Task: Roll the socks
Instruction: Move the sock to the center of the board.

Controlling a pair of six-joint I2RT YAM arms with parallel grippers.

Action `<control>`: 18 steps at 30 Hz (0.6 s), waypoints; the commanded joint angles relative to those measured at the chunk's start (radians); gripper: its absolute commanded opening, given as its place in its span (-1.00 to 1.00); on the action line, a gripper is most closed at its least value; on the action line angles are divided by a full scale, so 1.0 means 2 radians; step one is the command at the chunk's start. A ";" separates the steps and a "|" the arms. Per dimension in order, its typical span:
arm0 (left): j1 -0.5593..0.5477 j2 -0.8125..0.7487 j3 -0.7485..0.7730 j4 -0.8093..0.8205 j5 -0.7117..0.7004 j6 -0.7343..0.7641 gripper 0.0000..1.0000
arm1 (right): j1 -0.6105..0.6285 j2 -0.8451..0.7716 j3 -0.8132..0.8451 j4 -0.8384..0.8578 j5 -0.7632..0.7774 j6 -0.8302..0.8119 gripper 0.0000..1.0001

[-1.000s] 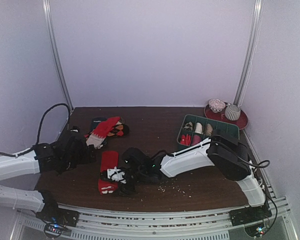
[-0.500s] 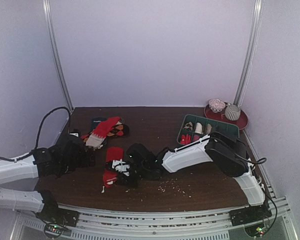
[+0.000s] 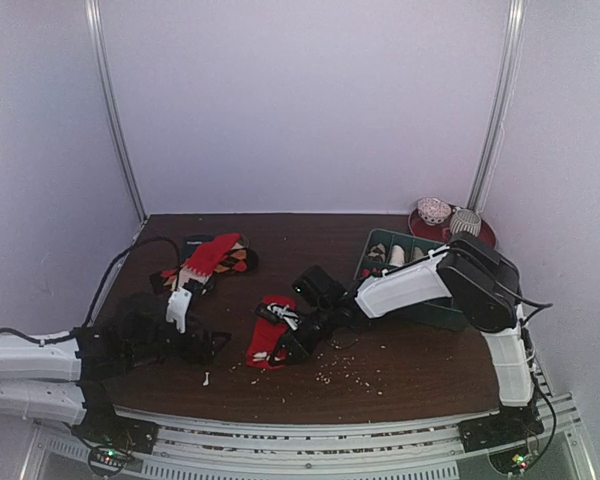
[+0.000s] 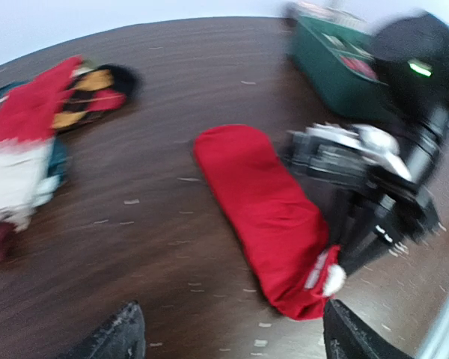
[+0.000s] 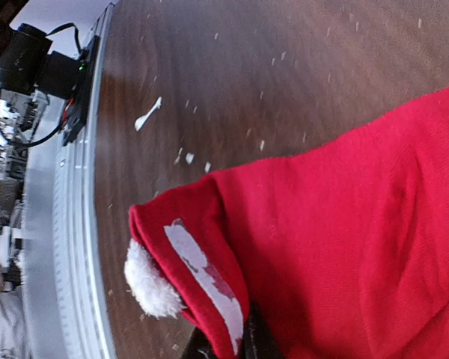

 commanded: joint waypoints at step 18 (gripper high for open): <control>-0.093 0.296 -0.014 0.412 0.205 0.140 0.61 | -0.036 0.033 -0.073 -0.125 -0.108 0.080 -0.83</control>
